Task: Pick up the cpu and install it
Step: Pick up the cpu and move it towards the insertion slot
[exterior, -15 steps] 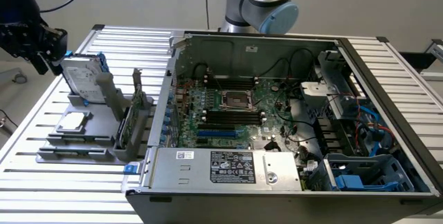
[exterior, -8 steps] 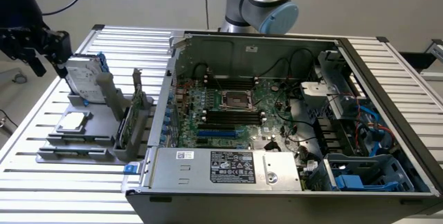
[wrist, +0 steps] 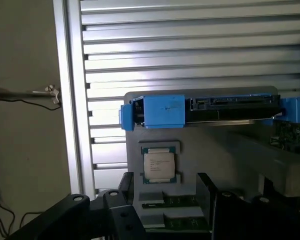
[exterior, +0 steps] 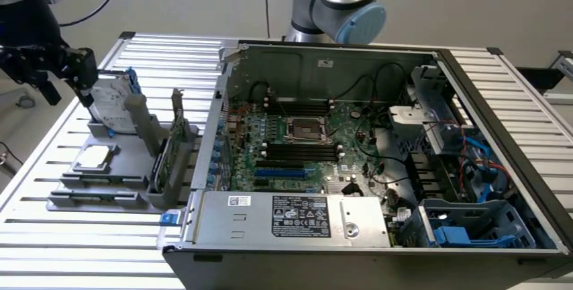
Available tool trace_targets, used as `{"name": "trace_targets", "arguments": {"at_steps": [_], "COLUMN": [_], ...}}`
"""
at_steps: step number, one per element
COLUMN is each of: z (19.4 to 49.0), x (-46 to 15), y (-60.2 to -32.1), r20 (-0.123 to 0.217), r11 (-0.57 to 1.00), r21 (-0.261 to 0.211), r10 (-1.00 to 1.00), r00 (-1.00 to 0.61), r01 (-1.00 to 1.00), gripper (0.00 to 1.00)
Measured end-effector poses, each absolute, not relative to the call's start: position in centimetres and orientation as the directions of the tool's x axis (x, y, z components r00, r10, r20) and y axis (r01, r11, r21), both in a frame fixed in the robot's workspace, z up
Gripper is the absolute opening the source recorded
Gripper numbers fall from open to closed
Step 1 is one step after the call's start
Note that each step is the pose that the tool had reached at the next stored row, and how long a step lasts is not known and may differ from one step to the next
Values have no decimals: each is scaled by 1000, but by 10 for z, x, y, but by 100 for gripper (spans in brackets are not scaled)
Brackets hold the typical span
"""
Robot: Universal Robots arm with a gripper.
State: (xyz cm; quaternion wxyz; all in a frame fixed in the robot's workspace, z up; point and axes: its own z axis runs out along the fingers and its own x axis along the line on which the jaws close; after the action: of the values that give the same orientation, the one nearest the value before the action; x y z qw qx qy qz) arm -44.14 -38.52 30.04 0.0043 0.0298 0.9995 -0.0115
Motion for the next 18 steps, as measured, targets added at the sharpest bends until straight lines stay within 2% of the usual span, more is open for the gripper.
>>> {"name": "trace_targets", "arguments": {"at_steps": [18], "z": [268], "x": [-441], "y": [-390], "r20": [-9], "r11": [999], "r21": [-23], "r10": [29], "r00": [-1000], "r01": [29], "gripper": [62]}}
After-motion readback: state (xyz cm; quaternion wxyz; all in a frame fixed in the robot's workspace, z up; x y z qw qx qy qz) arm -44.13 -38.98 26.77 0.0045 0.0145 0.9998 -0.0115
